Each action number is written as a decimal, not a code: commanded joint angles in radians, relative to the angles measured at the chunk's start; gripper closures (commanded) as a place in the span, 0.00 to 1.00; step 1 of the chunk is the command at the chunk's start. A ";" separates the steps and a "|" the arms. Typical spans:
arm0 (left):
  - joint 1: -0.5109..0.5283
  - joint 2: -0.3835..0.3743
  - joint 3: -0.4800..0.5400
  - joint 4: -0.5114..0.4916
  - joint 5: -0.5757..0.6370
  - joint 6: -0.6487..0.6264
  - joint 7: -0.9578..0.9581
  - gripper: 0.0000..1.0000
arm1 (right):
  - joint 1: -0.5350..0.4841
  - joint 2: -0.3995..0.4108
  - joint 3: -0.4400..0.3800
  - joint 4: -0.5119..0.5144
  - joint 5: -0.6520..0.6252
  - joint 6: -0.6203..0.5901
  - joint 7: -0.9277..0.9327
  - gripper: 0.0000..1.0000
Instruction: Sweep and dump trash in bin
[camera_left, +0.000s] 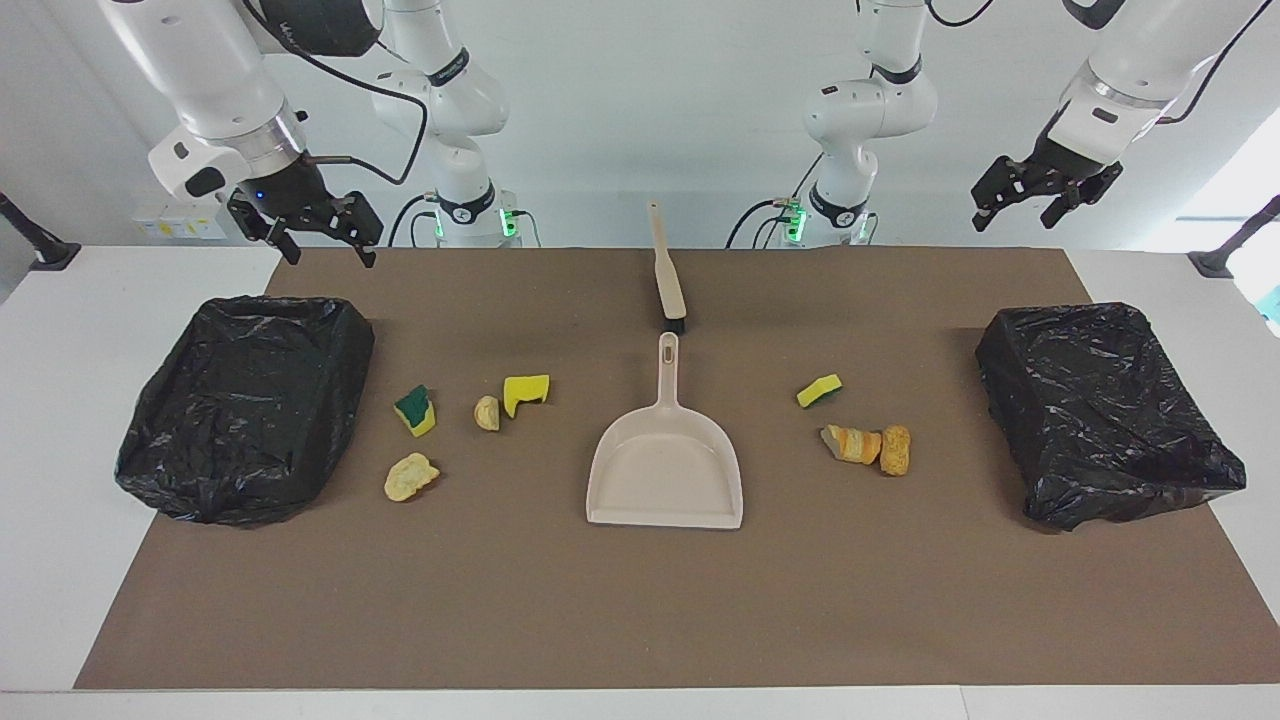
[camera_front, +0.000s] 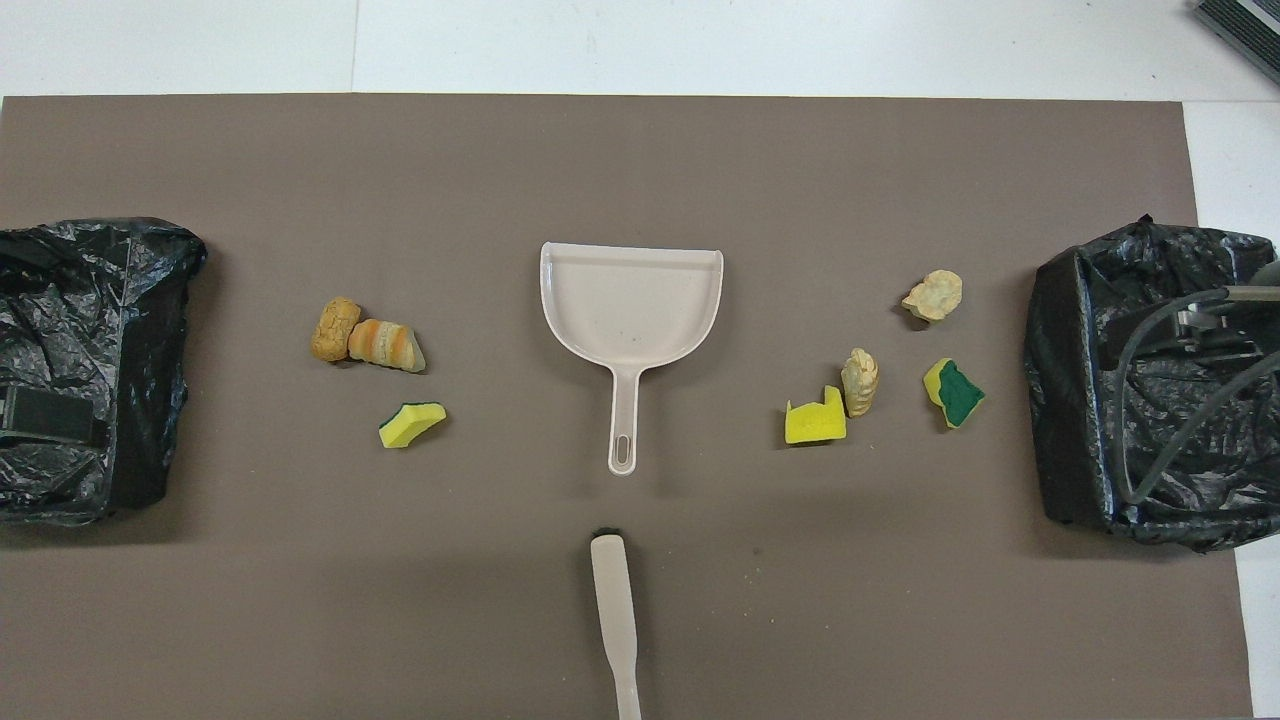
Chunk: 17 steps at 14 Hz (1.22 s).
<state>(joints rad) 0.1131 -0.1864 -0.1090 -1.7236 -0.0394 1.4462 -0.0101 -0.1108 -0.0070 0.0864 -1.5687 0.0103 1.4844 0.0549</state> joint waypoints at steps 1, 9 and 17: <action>-0.019 -0.059 -0.003 -0.085 -0.005 0.017 0.009 0.00 | -0.004 -0.025 0.004 -0.027 0.011 -0.004 0.013 0.00; -0.203 -0.255 -0.006 -0.367 -0.057 0.022 -0.056 0.00 | 0.020 -0.079 0.012 -0.145 0.016 0.094 -0.006 0.00; -0.605 -0.288 -0.006 -0.559 -0.115 0.242 -0.473 0.00 | 0.143 0.002 0.012 -0.159 0.023 0.186 0.058 0.00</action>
<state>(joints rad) -0.4318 -0.4300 -0.1339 -2.2141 -0.1261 1.6123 -0.4087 -0.0019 -0.0273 0.0998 -1.7183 0.0198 1.6260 0.0658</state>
